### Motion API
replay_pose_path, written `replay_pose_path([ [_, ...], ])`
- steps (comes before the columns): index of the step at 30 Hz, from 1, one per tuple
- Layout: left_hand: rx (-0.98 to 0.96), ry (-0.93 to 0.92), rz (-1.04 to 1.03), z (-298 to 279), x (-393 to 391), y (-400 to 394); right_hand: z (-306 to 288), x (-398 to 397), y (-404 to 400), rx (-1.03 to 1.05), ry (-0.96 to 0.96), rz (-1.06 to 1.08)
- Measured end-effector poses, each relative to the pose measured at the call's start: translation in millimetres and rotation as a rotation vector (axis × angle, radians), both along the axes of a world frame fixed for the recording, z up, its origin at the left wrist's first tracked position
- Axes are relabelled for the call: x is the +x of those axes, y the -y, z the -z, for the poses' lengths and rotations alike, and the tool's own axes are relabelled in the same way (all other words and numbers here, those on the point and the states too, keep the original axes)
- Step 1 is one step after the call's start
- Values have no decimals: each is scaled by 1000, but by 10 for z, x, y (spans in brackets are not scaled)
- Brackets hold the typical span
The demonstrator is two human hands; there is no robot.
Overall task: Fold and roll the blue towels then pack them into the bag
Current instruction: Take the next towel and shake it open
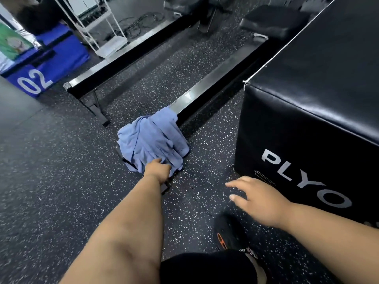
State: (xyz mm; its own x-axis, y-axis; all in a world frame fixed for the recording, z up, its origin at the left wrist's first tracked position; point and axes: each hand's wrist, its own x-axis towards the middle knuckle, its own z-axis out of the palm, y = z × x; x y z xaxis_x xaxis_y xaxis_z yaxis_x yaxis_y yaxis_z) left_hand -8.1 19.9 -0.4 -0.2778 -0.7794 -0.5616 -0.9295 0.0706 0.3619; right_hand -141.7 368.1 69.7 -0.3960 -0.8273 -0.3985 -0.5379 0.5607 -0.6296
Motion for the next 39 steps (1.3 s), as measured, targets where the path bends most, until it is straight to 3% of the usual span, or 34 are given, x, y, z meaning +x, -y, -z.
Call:
replay_pose_path([
  [8, -34, -7, -20, -114, -294, 136, 123, -33, 69, 10, 10, -2],
  [16, -106, -245, -212, -183, -146, 12, 32, -22, 143, -3, 2, 14],
  [23, -188, -401, -349, -717, 82, -123, -153, 83, 166, -60, 14, 64],
  [29, -164, -528, -296, -1170, 181, -260, -417, 249, 140, -107, 37, 134],
  [35, -129, -565, -119, -1432, 245, -557, -619, 412, 138, -144, 49, 162],
  [39, -108, -690, -134, -1725, 313, -600, -760, 487, 144, -159, 36, 178],
])
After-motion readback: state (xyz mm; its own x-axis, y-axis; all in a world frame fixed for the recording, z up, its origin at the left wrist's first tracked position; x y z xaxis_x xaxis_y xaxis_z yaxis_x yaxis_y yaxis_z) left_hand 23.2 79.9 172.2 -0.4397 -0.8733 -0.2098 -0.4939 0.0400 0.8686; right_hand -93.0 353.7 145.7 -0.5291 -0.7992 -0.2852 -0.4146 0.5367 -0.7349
